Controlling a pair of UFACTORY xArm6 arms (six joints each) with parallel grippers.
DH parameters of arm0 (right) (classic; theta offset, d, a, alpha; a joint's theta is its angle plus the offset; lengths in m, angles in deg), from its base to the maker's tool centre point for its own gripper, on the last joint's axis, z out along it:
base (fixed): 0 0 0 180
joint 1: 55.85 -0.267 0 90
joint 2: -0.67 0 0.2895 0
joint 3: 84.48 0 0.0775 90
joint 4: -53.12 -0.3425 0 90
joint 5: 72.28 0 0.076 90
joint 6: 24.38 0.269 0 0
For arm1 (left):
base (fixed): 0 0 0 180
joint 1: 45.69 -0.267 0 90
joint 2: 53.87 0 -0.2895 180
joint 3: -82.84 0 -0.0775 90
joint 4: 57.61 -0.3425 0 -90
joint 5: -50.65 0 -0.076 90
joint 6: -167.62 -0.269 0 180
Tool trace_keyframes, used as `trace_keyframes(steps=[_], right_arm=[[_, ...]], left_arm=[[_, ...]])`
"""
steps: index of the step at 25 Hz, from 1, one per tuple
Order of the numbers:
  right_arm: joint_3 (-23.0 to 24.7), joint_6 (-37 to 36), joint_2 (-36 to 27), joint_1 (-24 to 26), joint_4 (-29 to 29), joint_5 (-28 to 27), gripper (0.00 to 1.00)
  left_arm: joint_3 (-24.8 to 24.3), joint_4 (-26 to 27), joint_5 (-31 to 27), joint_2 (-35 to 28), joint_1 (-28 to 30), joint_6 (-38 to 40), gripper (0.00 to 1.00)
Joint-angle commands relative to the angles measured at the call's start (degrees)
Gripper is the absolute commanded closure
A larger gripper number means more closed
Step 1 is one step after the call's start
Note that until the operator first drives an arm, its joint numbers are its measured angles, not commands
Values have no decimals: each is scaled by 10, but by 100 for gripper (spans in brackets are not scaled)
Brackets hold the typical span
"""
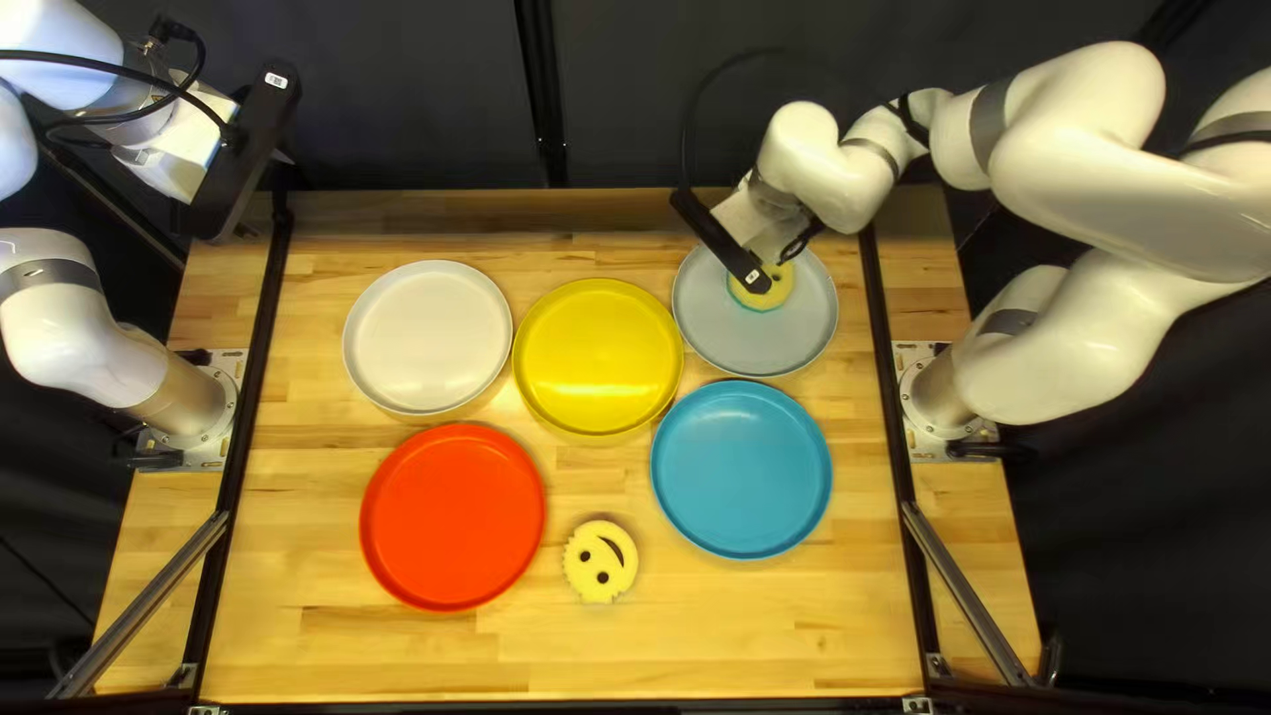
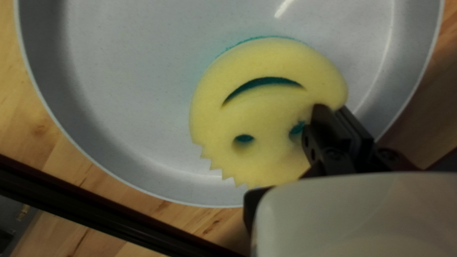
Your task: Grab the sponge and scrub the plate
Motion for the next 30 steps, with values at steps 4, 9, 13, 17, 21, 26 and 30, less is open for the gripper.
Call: trace_keyframes(steps=[4,9,13,17,21,26,30], right_arm=[[66,13,-72,-28,-4,-1,100],[112,3,-115,-45,-15,6,100],[116,-35,-120,-31,-27,11,100],[98,-89,-95,0,-43,26,100],[65,-130,-58,20,-56,40,100],[43,-159,-25,24,-72,51,100],[70,-164,-45,19,-79,56,100]], left_arm=[[0,0,0,0,0,0,0],[0,0,0,0,0,0,0],[0,0,0,0,0,0,0],[0,0,0,0,0,0,0],[0,0,0,0,0,0,0],[0,0,0,0,0,0,0],[0,0,0,0,0,0,0]])
